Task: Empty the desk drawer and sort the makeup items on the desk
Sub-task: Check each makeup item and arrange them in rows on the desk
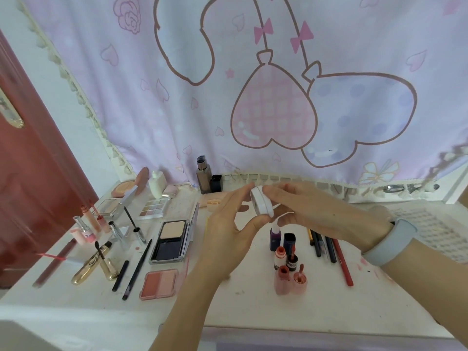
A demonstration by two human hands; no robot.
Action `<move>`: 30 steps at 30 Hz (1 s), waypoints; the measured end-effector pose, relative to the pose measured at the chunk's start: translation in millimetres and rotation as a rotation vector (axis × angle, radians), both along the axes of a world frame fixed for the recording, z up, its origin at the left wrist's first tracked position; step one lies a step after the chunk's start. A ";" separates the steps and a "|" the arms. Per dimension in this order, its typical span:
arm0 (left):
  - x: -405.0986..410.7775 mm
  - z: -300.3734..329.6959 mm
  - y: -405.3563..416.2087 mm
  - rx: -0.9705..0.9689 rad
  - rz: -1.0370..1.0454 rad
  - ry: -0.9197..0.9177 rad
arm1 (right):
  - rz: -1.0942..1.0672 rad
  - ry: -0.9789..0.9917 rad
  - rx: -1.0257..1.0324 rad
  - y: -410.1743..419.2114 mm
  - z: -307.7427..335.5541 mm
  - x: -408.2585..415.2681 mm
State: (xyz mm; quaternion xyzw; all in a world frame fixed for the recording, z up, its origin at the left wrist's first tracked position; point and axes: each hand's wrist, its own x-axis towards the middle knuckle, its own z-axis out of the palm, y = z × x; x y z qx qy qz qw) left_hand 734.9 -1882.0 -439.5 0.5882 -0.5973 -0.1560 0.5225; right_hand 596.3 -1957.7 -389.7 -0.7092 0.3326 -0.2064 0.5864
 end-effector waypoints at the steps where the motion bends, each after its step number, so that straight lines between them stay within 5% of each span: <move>1: 0.0 -0.3 0.4 0.005 0.003 0.027 | -0.009 0.023 -0.062 -1.2 0.9 0.7; 5: 0.8 -5.7 -3.7 0.033 0.074 0.258 | -0.066 0.120 -0.338 -13.5 5.7 -2.5; 9: -0.4 -19.8 -17.0 0.133 0.142 0.343 | -0.180 -0.044 -0.199 -34.0 -4.5 -11.5; 14: 0.4 -38.8 -39.0 0.217 0.223 0.350 | -0.261 0.059 -0.173 -62.9 -42.5 -22.3; 21: 0.2 -49.6 -59.2 0.329 0.292 0.076 | -0.189 0.313 -0.378 -91.4 -83.7 -16.6; 30: 9.2 -51.0 -63.9 0.568 0.406 -0.496 | 0.014 0.460 -0.531 -111.1 -106.6 9.9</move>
